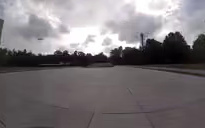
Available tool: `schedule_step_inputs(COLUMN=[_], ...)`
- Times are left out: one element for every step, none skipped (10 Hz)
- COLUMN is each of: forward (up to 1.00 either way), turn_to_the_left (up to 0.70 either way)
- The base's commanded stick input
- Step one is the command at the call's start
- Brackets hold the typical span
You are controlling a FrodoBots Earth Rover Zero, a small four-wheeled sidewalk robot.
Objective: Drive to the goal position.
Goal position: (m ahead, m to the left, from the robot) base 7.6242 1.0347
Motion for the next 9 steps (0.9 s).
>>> schedule_step_inputs(forward=[0.70,0.70,0.70,0.70,0.70,0.70,0.70,0.70,0.70], turn_to_the_left=[-0.15,0.00,0.00,0.00,0.00,0.00,0.00,0.00,0.00])
